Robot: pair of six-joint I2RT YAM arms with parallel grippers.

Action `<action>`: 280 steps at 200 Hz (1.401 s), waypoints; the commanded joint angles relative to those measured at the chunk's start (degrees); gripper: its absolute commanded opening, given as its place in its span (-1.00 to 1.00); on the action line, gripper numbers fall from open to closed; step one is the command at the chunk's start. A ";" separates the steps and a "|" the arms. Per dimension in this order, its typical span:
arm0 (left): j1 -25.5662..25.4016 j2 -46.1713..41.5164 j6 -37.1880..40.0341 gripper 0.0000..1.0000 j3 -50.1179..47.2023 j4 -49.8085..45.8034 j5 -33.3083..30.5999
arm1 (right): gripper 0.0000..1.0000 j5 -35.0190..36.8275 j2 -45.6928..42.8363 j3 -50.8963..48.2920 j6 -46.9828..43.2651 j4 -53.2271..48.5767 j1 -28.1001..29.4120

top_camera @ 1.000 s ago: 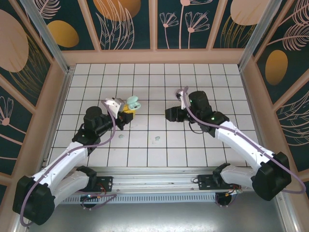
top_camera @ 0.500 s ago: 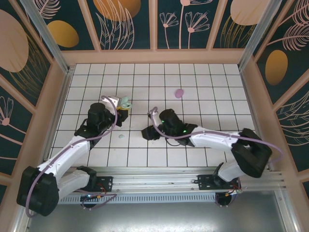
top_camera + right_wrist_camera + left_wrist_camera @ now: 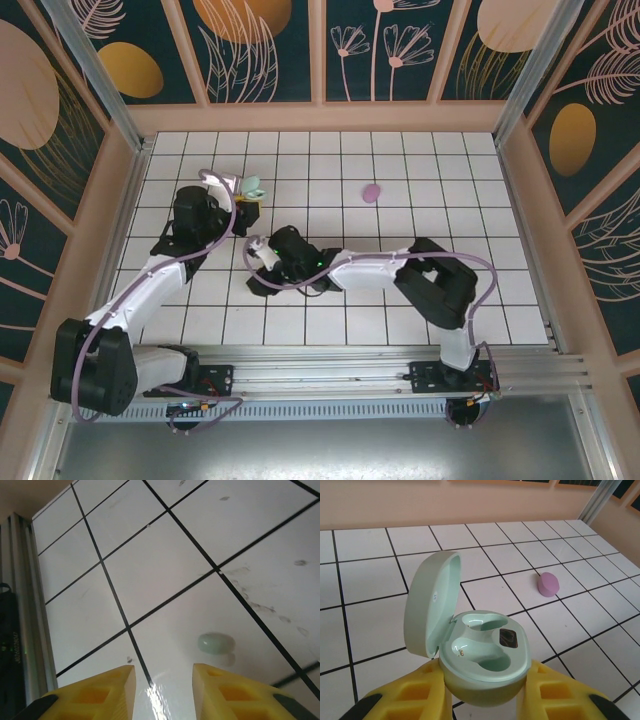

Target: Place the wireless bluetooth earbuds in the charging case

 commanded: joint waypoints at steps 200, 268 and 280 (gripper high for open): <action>1.52 5.20 1.40 -0.63 2.63 0.13 2.07 | -0.29 3.80 17.49 21.03 -16.60 -21.19 -0.88; 1.52 5.31 1.39 -0.64 2.79 0.06 2.07 | -0.54 1.62 13.18 16.14 -14.93 -16.93 -2.83; 1.50 5.32 1.39 -0.64 2.90 -0.09 1.81 | -0.53 0.79 11.88 14.53 -14.92 -15.54 -2.91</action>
